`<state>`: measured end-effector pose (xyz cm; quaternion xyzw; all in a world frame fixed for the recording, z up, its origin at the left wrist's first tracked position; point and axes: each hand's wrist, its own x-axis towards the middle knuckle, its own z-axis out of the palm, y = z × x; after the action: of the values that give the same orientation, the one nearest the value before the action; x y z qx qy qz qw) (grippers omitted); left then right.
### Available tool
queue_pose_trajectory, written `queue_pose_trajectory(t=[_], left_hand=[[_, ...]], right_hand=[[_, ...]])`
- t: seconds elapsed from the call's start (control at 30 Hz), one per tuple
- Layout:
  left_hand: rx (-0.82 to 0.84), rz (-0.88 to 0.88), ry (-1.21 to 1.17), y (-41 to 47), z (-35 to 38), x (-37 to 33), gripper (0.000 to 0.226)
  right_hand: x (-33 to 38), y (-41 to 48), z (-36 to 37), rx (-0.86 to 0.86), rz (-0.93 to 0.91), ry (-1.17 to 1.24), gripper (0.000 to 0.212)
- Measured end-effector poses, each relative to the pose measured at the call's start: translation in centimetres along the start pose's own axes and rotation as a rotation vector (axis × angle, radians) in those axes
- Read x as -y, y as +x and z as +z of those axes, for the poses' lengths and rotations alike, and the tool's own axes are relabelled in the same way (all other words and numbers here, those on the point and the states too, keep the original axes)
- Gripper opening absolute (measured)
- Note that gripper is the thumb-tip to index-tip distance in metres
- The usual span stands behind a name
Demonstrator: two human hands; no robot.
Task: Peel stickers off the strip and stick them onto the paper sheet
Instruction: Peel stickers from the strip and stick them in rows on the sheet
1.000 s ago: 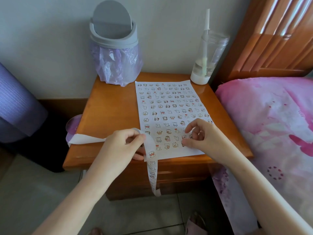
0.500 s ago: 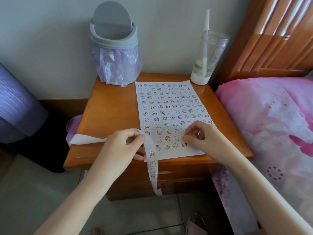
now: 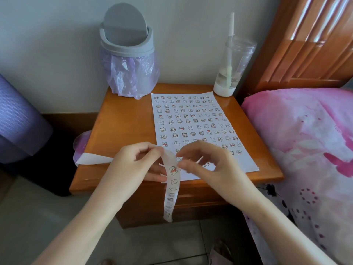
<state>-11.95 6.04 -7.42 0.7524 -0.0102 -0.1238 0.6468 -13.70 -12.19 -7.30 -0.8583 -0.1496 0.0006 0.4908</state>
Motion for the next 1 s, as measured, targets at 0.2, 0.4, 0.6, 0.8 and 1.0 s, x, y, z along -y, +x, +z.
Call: queue_pose_trajectory(t=[0.2, 0.4, 0.6, 0.8, 1.0], left_hand=[[-0.011, 0.044, -0.012, -0.20, 0.36, 0.00, 0.020], [0.076, -0.003, -0.082, -0.40, 0.66, -0.45, 0.027], [0.046, 0.039, -0.025, -0.29, 0.69, -0.19, 0.017], [0.031, 0.064, -0.027, -0.37, 0.84, -0.32, 0.018], [0.051, 0.070, -0.001, -0.33, 0.64, -0.34, 0.017]], right_hand=[[0.16, -0.18, 0.53, -0.046, -0.008, 0.058, 0.014], [-0.16, -0.15, 0.46, -0.113, -0.019, 0.069, 0.015], [-0.15, -0.03, 0.56, -0.119, -0.052, 0.083, 0.012], [-0.18, 0.02, 0.63, -0.129, -0.069, 0.064, 0.011], [-0.23, 0.07, 0.46, -0.132, -0.051, 0.076, 0.010]])
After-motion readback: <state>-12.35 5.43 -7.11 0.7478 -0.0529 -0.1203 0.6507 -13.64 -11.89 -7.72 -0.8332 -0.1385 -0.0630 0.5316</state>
